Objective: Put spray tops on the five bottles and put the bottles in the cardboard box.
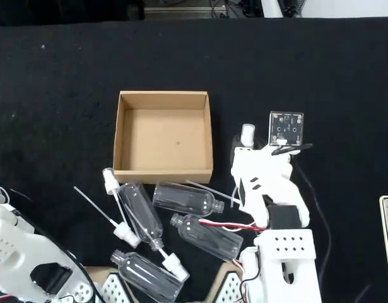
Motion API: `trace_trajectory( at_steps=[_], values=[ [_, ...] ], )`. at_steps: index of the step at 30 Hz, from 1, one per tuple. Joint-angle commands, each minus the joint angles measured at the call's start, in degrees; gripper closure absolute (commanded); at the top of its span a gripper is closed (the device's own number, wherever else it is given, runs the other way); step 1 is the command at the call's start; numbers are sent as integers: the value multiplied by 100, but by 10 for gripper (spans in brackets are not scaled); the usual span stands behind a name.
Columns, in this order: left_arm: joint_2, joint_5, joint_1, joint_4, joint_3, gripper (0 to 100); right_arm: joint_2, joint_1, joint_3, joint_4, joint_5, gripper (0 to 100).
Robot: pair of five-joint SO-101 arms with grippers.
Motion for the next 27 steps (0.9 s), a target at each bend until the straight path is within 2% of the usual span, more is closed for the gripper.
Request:
trace_trajectory(
  at_steps=[1,6,9,12,17,19,22,27],
  values=[
    [-290,18,57,9,-207,755,-215,-9,-40,-114,-18,988],
    [-352,26,127,-26,4,946,-224,18,-75,-105,-35,988],
    [-545,-62,224,-26,92,945,-224,18,-277,97,-9,988],
    [-993,-132,259,-26,321,940,-224,9,-831,774,-9,988],
    [-2470,-132,277,141,927,938,-224,9,-1912,1398,0,988],
    [-3200,-132,338,589,1182,938,-224,-18,-2422,1609,0,988],
    [-4334,-132,505,1670,1429,938,-180,-35,-3319,1969,-18,988],
    [-6426,-132,1095,4000,1437,938,-171,-527,-4435,2189,-9,988]
  ],
)
